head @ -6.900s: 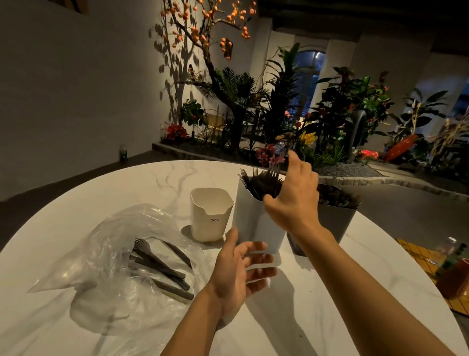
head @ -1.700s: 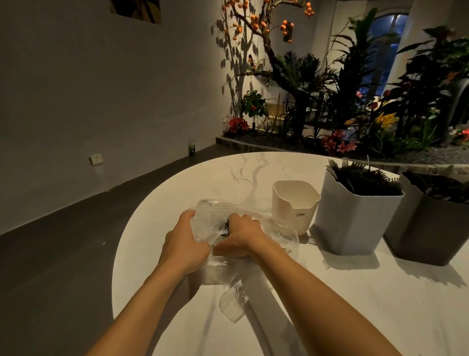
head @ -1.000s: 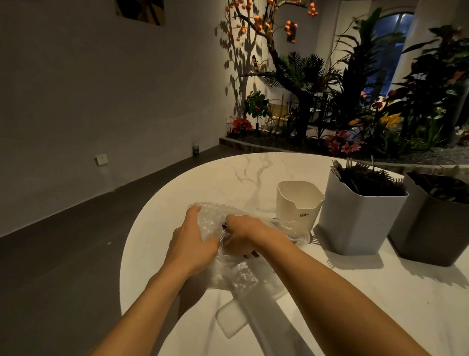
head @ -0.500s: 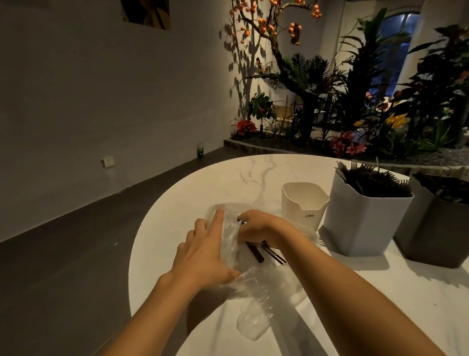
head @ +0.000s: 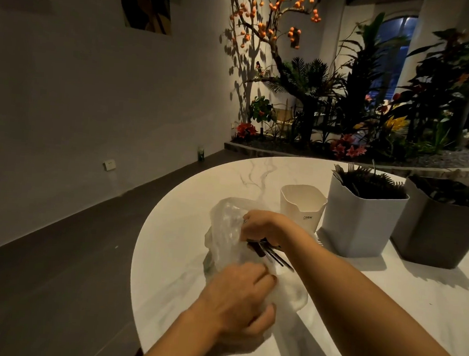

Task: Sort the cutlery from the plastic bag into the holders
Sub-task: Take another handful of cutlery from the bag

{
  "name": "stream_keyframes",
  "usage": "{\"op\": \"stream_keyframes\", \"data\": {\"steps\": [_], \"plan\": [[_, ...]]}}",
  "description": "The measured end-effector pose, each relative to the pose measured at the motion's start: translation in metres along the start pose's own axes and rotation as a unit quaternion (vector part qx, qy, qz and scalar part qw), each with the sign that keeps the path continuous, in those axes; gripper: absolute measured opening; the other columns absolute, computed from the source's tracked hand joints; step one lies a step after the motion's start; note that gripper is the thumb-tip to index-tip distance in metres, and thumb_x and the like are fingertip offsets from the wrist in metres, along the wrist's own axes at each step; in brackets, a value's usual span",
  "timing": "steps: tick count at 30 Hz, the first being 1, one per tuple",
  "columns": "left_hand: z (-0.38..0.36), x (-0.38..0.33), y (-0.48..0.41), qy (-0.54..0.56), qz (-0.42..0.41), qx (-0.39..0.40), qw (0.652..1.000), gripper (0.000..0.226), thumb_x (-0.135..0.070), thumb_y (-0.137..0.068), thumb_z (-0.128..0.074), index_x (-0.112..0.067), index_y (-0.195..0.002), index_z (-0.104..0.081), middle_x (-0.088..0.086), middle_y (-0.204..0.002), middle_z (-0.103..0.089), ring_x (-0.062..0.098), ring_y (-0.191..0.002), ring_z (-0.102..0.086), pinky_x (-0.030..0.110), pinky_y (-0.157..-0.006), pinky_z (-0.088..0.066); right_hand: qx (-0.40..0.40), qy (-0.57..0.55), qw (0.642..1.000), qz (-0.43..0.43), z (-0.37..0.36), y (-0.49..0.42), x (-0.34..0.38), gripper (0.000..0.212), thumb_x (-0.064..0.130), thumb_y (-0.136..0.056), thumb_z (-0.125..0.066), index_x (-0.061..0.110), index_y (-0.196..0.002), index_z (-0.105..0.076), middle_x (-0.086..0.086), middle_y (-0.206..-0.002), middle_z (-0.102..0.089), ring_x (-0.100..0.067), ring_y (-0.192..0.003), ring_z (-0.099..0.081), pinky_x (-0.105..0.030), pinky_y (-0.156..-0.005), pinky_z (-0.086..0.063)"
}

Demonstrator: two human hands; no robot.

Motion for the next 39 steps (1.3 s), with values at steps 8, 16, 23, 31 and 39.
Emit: {"op": "stream_keyframes", "data": {"steps": [8, 16, 23, 31, 39], "plan": [[0.003, -0.001, -0.008, -0.001, 0.114, 0.136, 0.984, 0.047, -0.049, -0.102, -0.039, -0.018, -0.134, -0.055, -0.001, -0.126, -0.058, 0.012, -0.099, -0.043, 0.033, -0.097, -0.044, 0.044, -0.015, 0.999, -0.013, 0.009, 0.01, -0.003, 0.012, 0.007, -0.092, -0.053, 0.004, -0.083, -0.058, -0.015, -0.081, -0.058, -0.028, -0.075, -0.054, -0.035, -0.068, -0.047], [0.005, -0.016, -0.021, -0.05, 0.101, 0.233, 0.966, 0.041, -0.051, -0.106, -0.031, -0.033, -0.14, -0.042, 0.007, -0.148, -0.049, 0.029, -0.12, -0.05, 0.046, -0.104, -0.038, 0.028, -0.154, 0.987, -0.041, 0.02, 0.015, -0.005, 0.018, 0.011, -0.096, -0.059, 0.001, -0.111, -0.06, -0.013, -0.089, -0.061, -0.019, -0.072, -0.06, -0.028, -0.064, -0.054], [-0.003, -0.027, -0.029, -0.076, 0.141, 0.281, 0.946, 0.06, -0.058, -0.106, -0.021, -0.03, -0.159, -0.016, 0.01, -0.157, -0.04, 0.035, -0.144, -0.037, 0.051, -0.118, -0.028, 0.057, -0.195, 0.977, -0.058, 0.01, 0.026, -0.007, 0.009, 0.01, -0.096, -0.058, 0.002, -0.102, -0.06, -0.013, -0.086, -0.059, -0.021, -0.074, -0.059, -0.03, -0.066, -0.053], [0.009, -0.031, -0.035, -0.046, 0.199, 0.279, 0.938, 0.06, -0.054, -0.107, -0.03, -0.025, -0.159, -0.024, 0.008, -0.152, -0.044, 0.031, -0.131, -0.048, 0.046, -0.112, -0.038, 0.096, -0.183, 0.978, -0.037, 0.025, 0.063, -0.038, 0.013, 0.016, -0.099, -0.059, 0.003, -0.098, -0.057, -0.01, -0.079, -0.058, -0.017, -0.066, -0.057, -0.028, -0.056, -0.051], [0.017, -0.02, -0.041, 0.112, 0.264, 0.189, 0.939, 0.025, -0.036, -0.092, -0.055, -0.025, -0.105, -0.073, -0.002, -0.103, -0.07, 0.019, -0.086, -0.066, 0.034, -0.077, -0.059, 0.107, -0.181, 0.977, -0.045, 0.028, 0.104, -0.075, 0.012, 0.016, -0.1, -0.059, 0.005, -0.096, -0.056, -0.009, -0.072, -0.055, -0.016, -0.06, -0.056, -0.026, -0.053, -0.049]]}}
Point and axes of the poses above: each hand's wrist, its own y-axis away from the middle knuckle, its own z-axis out of the back of the hand, x = y × z, the point moved 1 cm from there along -y, towards the middle knuckle
